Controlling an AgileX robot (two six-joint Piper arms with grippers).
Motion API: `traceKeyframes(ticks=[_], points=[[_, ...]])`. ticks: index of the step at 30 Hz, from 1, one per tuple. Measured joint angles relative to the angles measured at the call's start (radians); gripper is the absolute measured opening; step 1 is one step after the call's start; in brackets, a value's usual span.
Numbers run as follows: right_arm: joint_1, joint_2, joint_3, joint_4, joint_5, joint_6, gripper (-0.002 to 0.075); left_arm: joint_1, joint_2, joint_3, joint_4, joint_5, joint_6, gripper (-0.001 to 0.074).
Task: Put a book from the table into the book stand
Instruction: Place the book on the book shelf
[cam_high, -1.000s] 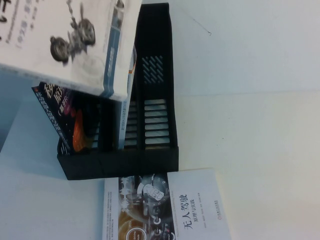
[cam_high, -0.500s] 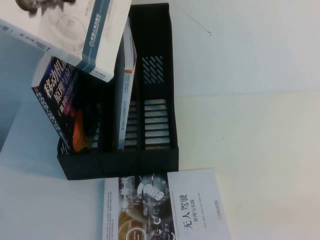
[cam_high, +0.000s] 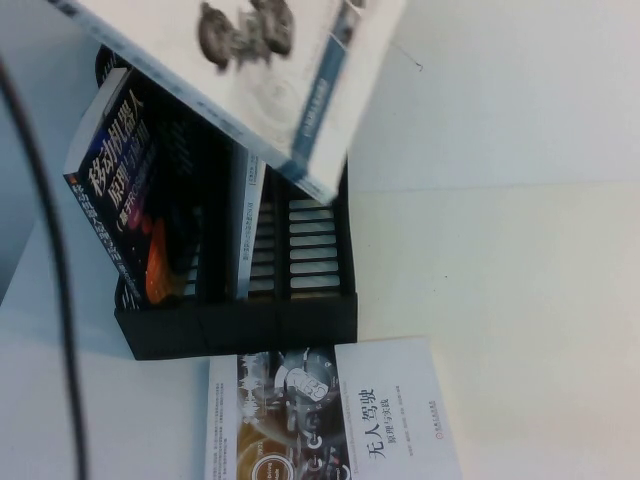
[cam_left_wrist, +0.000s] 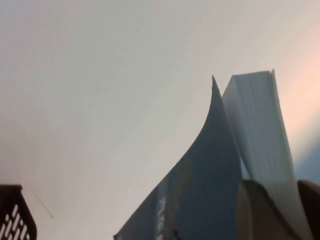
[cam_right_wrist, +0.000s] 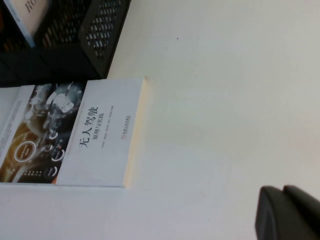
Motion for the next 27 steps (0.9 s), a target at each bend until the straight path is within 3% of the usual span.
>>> traceKeyframes(ticks=[3, 6, 18, 27], points=[[0.0, 0.0, 0.0, 0.0, -0.001, 0.0, 0.0008, -0.109, 0.043, 0.0, 0.102, -0.022, -0.048, 0.0121], [0.0, 0.0, 0.0, 0.0, -0.001, 0.002, 0.0008, -0.164, 0.093, 0.0, 0.182, -0.022, -0.078, 0.0121], [0.0, 0.032, 0.003, 0.046, -0.048, 0.016, 0.0008, -0.183, 0.149, -0.002, 0.24, -0.091, -0.085, 0.012], [0.0, 0.37, 0.033, 0.237, -0.373, -0.194, 0.0008, -0.183, 0.147, -0.204, 0.278, -0.072, -0.089, 0.012]])
